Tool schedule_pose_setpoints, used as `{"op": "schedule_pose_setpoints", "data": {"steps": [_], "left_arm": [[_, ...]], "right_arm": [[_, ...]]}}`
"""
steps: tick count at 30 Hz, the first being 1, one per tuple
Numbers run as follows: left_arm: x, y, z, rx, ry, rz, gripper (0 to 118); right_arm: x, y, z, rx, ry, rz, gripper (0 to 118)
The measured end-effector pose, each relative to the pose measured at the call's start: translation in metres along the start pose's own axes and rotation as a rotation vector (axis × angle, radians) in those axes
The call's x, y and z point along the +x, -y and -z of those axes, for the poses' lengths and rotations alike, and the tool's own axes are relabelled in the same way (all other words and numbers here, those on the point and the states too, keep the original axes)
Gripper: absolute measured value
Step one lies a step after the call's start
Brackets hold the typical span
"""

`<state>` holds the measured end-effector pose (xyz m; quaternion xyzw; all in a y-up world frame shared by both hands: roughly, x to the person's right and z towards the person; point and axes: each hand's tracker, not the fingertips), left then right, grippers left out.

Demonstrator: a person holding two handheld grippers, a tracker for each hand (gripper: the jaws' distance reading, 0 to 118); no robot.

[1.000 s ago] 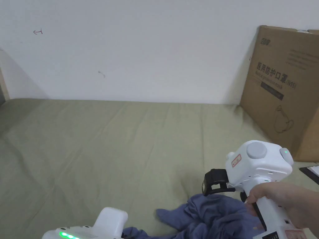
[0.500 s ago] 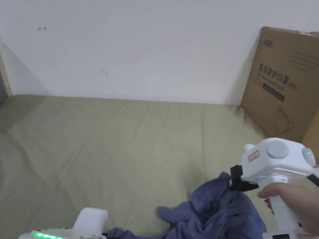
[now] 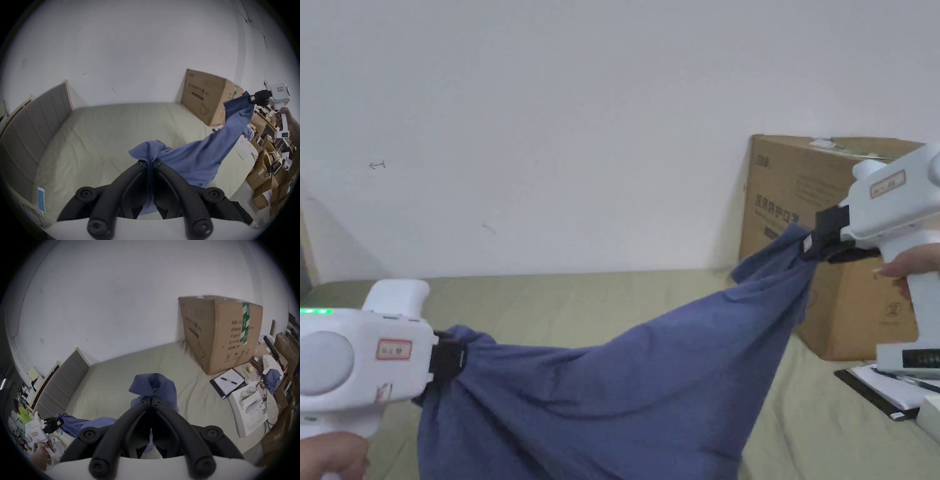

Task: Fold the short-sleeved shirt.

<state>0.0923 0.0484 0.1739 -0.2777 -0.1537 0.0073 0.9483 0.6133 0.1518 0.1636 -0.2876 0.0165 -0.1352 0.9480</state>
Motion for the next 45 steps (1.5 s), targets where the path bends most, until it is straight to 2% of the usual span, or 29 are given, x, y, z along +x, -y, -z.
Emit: {"op": "schedule_pose_setpoints", "data": {"steps": [4, 10, 14, 19, 30, 33, 36, 37, 41, 42, 45], "left_arm": [[-0.001, -0.047, -0.028, 0.073, -0.039, -0.015, 4], [-0.009, -0.097, -0.036, 0.149, -0.063, -0.092, 4], [-0.012, -0.127, -0.017, 0.176, -0.073, -0.108, 4], [-0.018, -0.164, 0.019, 0.218, -0.067, -0.189, 4], [-0.015, -0.236, 0.095, 0.278, -0.097, -0.162, 4], [-0.014, -0.23, 0.109, 0.281, -0.104, -0.154, 4], [-0.018, -0.208, 0.125, 0.273, -0.098, -0.259, 4], [-0.018, -0.197, 0.133, 0.264, -0.091, -0.257, 4], [-0.007, -0.135, 0.158, 0.149, -0.09, -0.207, 4], [-0.003, -0.111, 0.163, 0.127, -0.071, -0.238, 4], [0.008, -0.037, 0.174, -0.015, -0.005, -0.275, 4]], "right_arm": [[-0.003, -0.037, -0.03, 0.07, -0.013, 0.004, 0], [-0.019, -0.087, -0.037, 0.137, -0.019, -0.023, 0], [-0.031, -0.12, -0.027, 0.192, -0.019, -0.025, 0], [-0.047, -0.162, -0.013, 0.275, 0.021, -0.069, 0], [-0.071, -0.225, 0.018, 0.398, 0.127, -0.085, 0], [-0.081, -0.219, 0.023, 0.429, 0.131, -0.126, 0], [-0.081, -0.195, 0.039, 0.429, 0.164, -0.206, 0], [-0.077, -0.182, 0.048, 0.406, 0.168, -0.219, 0], [-0.056, -0.119, 0.085, 0.309, 0.166, -0.205, 0], [-0.049, -0.096, 0.094, 0.279, 0.167, -0.209, 0], [-0.019, -0.011, 0.113, 0.193, 0.155, -0.12, 0]]}}
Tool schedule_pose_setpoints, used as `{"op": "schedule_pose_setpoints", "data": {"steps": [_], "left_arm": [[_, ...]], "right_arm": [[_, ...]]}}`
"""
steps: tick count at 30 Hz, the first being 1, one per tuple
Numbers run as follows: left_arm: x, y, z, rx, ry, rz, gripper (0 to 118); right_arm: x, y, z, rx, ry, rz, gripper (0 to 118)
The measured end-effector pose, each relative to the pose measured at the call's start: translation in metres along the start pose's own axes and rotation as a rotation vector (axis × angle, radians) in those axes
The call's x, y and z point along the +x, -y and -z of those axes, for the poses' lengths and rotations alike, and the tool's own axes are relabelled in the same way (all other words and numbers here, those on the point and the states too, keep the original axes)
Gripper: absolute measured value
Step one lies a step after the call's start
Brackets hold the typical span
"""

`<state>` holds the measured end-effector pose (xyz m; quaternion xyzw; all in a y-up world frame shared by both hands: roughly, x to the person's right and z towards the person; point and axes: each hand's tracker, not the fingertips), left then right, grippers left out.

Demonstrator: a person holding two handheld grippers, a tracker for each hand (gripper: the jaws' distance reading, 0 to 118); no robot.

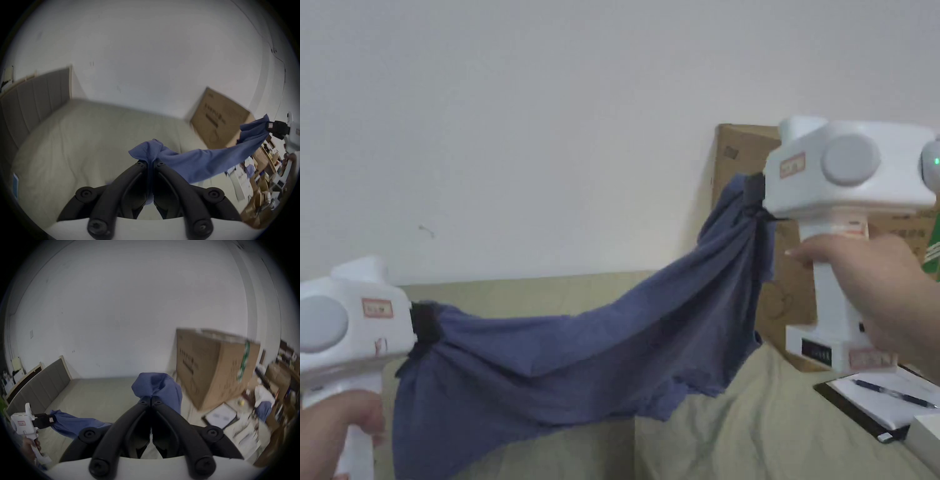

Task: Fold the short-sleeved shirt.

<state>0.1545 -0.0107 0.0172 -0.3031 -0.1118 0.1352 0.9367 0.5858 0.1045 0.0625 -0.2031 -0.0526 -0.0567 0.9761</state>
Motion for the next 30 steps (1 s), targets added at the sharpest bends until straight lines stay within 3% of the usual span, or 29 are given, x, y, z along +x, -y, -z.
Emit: {"op": "schedule_pose_setpoints", "data": {"steps": [3, 4, 8, 12, 18, 22, 26, 30], "left_arm": [[-0.012, 0.073, -0.008, -0.113, 0.074, -0.034, 4], [-0.016, 0.093, -0.013, -0.138, 0.093, -0.051, 4], [-0.019, 0.15, -0.045, -0.213, 0.086, 0.067, 4], [-0.018, 0.172, -0.1, -0.185, 0.115, 0.06, 4], [-0.023, 0.172, -0.154, -0.207, 0.126, 0.076, 4], [-0.017, 0.173, -0.148, -0.234, 0.101, 0.118, 4], [-0.022, 0.181, -0.088, -0.399, -0.01, 0.115, 4], [-0.027, 0.191, -0.049, -0.451, -0.067, 0.103, 4]], "right_arm": [[0.022, 0.095, -0.013, -0.056, -0.019, 0.054, 0], [0.028, 0.121, -0.021, -0.063, 0.008, 0.021, 0], [0.054, 0.201, -0.072, -0.086, 0.019, 0.054, 0], [0.072, 0.237, -0.141, -0.08, 0.013, 0.177, 0], [0.083, 0.248, -0.207, -0.013, 0.085, 0.137, 0], [0.089, 0.245, -0.193, -0.036, 0.06, 0.148, 0], [0.083, 0.256, -0.128, -0.287, 0.061, 0.096, 0], [0.086, 0.281, -0.071, -0.42, 0.084, 0.136, 0]]}}
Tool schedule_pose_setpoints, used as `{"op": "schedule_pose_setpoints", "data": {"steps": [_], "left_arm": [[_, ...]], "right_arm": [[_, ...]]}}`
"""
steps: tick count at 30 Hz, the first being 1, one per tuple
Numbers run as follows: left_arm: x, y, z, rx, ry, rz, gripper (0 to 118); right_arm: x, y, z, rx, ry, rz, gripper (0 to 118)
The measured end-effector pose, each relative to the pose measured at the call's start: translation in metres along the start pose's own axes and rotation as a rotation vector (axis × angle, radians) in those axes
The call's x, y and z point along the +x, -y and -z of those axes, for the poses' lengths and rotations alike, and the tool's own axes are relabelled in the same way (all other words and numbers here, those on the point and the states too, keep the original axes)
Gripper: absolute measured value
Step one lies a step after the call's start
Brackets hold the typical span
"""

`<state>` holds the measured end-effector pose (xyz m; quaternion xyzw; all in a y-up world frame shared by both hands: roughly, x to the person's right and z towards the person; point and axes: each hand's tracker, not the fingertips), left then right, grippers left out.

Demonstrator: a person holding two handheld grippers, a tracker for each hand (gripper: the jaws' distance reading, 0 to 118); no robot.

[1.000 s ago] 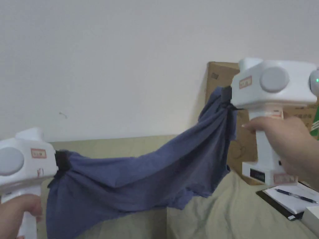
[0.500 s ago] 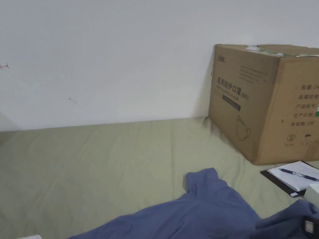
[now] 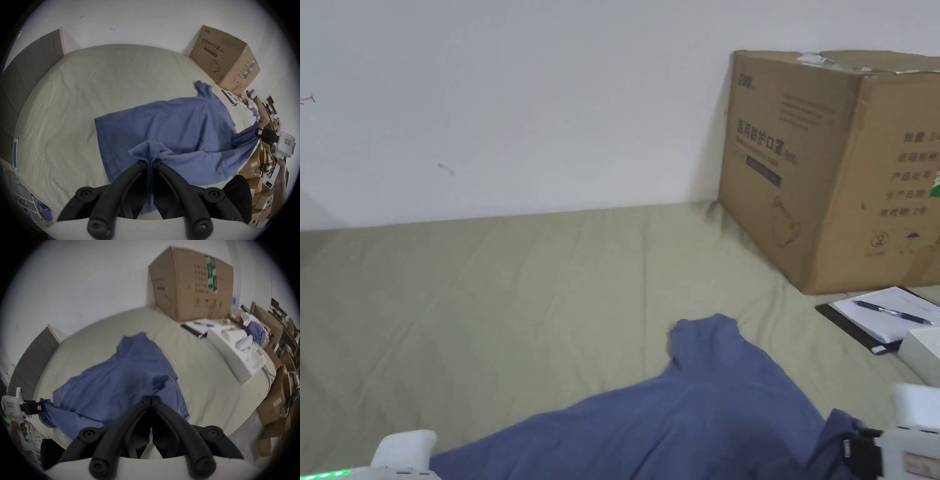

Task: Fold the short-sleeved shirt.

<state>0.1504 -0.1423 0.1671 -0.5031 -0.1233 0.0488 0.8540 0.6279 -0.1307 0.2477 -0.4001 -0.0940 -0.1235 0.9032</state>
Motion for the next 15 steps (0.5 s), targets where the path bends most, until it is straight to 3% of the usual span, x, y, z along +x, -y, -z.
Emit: {"op": "schedule_pose_setpoints", "data": {"steps": [2, 3, 4, 5, 6, 7, 15], "left_arm": [[-0.006, -0.002, 0.009, -0.014, 0.004, -0.028, 17], [-0.007, -0.002, 0.011, -0.022, 0.007, -0.043, 25], [-0.01, -0.001, 0.012, -0.028, 0.007, -0.059, 43], [-0.013, 0.0, 0.012, -0.026, 0.014, -0.074, 78], [-0.016, 0.001, 0.012, -0.021, 0.026, -0.082, 104], [-0.013, 0.002, 0.01, -0.014, 0.033, -0.09, 118], [-0.016, -0.002, -0.063, 0.221, 0.048, -0.132, 116]], "right_arm": [[0.002, -0.002, 0.018, -0.065, 0.008, 0.034, 3], [0.003, -0.003, 0.023, -0.072, 0.002, 0.045, 13], [0.002, -0.003, 0.025, -0.054, 0.007, 0.043, 37], [0.001, -0.003, 0.025, -0.049, 0.007, 0.031, 92], [0.0, -0.002, 0.024, -0.044, -0.001, 0.017, 114], [0.0, -0.001, 0.021, -0.034, -0.014, 0.014, 118], [-0.021, -0.013, -0.039, 0.158, -0.091, 0.013, 117]]}}
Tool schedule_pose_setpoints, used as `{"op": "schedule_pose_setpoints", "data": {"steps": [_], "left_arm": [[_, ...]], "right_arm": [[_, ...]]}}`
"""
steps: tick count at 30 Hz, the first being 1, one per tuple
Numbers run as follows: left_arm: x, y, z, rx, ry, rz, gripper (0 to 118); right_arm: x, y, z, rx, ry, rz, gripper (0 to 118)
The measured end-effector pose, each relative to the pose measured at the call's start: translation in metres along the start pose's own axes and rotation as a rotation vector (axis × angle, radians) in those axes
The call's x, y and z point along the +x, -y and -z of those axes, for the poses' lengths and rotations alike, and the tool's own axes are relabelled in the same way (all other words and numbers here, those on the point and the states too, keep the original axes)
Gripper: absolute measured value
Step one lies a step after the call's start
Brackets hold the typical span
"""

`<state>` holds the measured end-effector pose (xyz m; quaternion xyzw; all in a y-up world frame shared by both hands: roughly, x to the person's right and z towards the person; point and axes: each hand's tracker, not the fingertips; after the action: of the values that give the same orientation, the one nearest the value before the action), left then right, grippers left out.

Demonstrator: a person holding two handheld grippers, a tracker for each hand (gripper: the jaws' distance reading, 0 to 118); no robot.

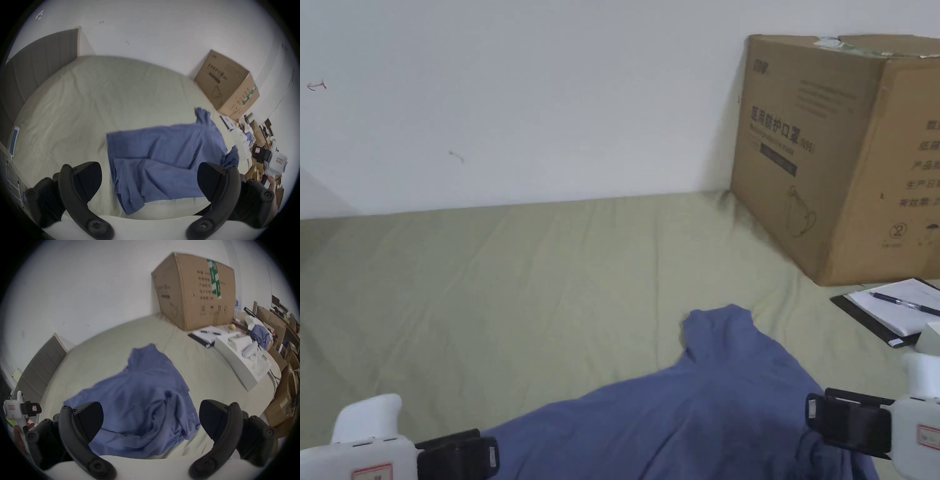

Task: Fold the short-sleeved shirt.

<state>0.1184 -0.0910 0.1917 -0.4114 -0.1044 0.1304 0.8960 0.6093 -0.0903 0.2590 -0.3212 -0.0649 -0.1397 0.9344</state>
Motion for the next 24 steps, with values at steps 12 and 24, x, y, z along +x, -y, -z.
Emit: {"op": "schedule_pose_setpoints", "data": {"steps": [12, 24], "left_arm": [[0.008, 0.041, -0.111, 0.416, -0.102, 0.191, 0], [-0.03, -0.101, 0.02, -0.078, -0.017, -0.01, 0]], "right_arm": [[-0.076, 0.015, -0.116, 0.562, -0.244, -0.119, 0], [-0.076, 0.001, -0.104, 0.493, -0.363, -0.106, 0]]}}
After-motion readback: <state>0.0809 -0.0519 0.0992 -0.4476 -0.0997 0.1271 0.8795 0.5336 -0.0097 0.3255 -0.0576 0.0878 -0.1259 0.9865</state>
